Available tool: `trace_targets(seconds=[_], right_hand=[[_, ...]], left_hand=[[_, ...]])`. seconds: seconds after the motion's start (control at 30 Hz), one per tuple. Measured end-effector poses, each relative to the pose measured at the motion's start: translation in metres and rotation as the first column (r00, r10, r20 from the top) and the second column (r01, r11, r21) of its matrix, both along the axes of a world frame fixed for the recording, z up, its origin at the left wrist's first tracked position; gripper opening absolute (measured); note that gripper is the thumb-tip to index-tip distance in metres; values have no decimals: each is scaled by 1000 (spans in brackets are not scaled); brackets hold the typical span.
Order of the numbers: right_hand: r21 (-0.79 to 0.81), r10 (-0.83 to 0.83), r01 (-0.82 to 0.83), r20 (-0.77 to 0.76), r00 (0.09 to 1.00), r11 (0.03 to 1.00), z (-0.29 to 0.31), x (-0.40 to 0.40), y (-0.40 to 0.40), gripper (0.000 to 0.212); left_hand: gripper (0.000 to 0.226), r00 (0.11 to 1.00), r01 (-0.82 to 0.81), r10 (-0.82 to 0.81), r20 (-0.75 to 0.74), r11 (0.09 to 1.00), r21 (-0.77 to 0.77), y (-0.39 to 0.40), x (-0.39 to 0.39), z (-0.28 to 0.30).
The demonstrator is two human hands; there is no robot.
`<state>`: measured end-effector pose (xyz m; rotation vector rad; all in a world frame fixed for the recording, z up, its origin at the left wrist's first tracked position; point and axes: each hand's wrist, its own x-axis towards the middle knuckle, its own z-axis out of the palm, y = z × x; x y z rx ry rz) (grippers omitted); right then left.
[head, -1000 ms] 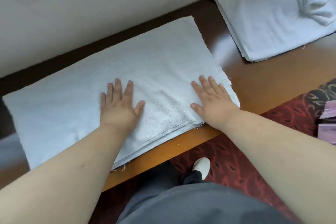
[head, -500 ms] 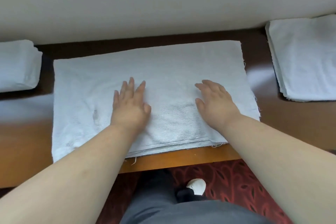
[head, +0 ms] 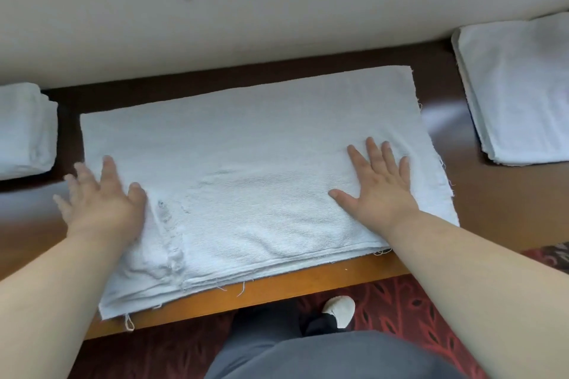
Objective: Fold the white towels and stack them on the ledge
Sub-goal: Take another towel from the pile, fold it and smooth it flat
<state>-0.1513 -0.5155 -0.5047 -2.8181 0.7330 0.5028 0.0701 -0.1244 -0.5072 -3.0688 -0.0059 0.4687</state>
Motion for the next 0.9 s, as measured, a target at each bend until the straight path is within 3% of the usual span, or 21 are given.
trace_targets(seconds=[0.07,0.17,0.27,0.33,0.4,0.6,0.73,0.8,0.9], right_hand=[[29,-41,40,15,999,999,2,4,2,95],[74,-66,59,97,993,995,4,15,16,89],[97,34,-47,124,992,994,3,29,40,82],[78,124,-129,60,990,989,0,33,51,82],[32,181,-181,5,983,983,-3,33,53,83],[-30,216,-217,-30,976,976,-6,20,44,96],[-15,214,-215,-68,975,977,-5,12,38,96],[45,197,-195,-43,979,980,-3,14,36,89],[172,96,-103,46,994,980,0,19,34,78]], left_hand=[[74,996,28,-23,90,998,-57,-37,3,10],[76,930,362,-328,164,890,-278,-108,-10,18],[65,853,518,-519,57,826,-224,-143,-19,7],[65,849,523,-529,-11,842,-131,-127,-15,-4],[68,856,516,-516,18,853,-83,-96,-5,-10],[73,921,390,-390,6,920,-42,-22,48,-9],[73,916,401,-401,-24,916,-3,-15,60,-12],[70,937,348,-348,-32,937,-22,-22,54,-10],[62,958,286,-282,49,936,-205,-27,17,-3]])
